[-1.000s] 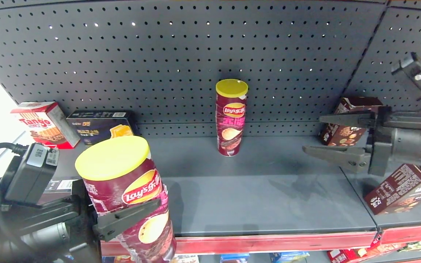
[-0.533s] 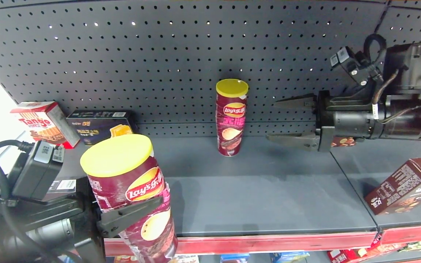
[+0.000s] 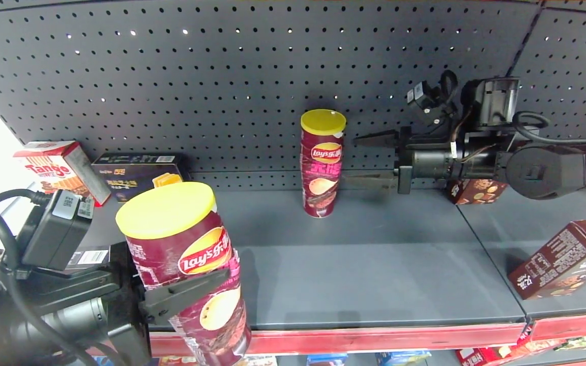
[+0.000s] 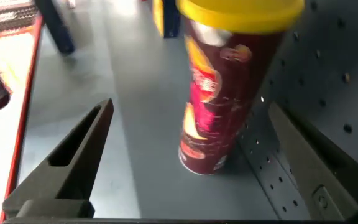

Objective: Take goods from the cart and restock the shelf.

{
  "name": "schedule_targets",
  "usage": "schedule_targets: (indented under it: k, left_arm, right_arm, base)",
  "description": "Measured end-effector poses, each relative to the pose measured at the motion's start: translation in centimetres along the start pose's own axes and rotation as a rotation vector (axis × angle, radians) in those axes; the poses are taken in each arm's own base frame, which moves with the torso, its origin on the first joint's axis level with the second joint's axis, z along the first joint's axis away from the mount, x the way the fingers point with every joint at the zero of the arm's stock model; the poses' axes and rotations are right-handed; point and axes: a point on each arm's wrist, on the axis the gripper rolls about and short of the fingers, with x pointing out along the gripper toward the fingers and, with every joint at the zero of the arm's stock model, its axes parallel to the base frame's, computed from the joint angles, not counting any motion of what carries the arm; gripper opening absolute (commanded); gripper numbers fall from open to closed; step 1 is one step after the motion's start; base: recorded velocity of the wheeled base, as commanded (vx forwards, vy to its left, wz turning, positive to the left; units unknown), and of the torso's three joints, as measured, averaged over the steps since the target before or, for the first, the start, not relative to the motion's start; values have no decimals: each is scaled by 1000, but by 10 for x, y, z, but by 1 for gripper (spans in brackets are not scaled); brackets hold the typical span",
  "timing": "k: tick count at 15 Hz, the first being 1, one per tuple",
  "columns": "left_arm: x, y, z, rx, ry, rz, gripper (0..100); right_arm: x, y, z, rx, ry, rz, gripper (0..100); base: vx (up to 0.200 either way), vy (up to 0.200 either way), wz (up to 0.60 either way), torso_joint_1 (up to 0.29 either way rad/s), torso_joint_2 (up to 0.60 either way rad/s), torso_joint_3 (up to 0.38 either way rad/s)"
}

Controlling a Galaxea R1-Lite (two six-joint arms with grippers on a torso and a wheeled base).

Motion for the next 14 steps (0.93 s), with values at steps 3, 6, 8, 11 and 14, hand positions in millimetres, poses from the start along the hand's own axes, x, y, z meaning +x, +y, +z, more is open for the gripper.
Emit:
schedule_targets:
  k: [3, 6, 8, 11, 14]
  left_arm:
    - [1, 1, 1, 1, -1, 0, 0]
    - [2, 1, 1, 2, -2, 0, 0]
    - [2, 1, 1, 0, 0, 0, 0]
    - [3, 2, 0, -2, 3, 2, 0]
    - [4, 3, 1, -2, 2, 4, 0]
  right_arm:
    - [11, -6, -7, 49, 19, -35, 100]
    - [20, -11, -20, 83, 30, -33, 100]
    - [25, -13, -30, 101, 45, -28, 100]
    - [34, -10, -41, 114, 55, -11, 100]
    - [36, -2, -52, 134, 72, 6, 100]
  base:
    - [0, 0, 0, 0, 0, 0]
    - [0, 0, 0, 0, 0, 0]
    - [0, 0, 0, 0, 0, 0]
    - [0, 0, 0, 0, 0, 0]
    - [0, 0, 0, 0, 0, 0]
